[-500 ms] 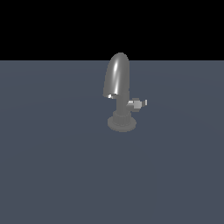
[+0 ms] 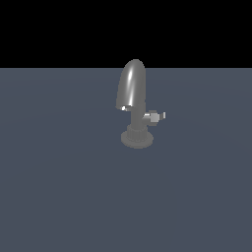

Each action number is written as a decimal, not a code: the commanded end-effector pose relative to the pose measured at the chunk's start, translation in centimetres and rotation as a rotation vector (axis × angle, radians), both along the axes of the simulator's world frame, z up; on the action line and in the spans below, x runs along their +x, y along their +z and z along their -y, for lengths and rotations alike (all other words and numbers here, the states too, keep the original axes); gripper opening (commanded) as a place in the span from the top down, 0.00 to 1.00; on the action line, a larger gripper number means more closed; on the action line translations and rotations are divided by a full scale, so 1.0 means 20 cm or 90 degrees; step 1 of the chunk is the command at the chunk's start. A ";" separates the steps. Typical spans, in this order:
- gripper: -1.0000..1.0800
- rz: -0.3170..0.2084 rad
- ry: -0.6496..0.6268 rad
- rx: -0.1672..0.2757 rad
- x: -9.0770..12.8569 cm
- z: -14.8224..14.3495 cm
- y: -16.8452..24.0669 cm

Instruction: Turn on the faucet by rotating a designated handle.

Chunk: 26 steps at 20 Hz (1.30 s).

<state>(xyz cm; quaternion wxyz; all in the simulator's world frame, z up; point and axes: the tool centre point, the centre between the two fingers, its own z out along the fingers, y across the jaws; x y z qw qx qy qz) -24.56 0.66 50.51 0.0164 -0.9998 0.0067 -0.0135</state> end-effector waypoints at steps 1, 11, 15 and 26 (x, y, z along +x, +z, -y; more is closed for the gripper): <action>1.00 -0.010 -0.009 0.005 0.03 0.00 0.00; 1.00 -0.082 -0.077 0.043 0.22 -0.03 0.01; 1.00 -0.122 -0.115 0.064 0.32 -0.03 0.00; 1.00 -0.235 -0.222 0.123 0.62 0.00 -0.05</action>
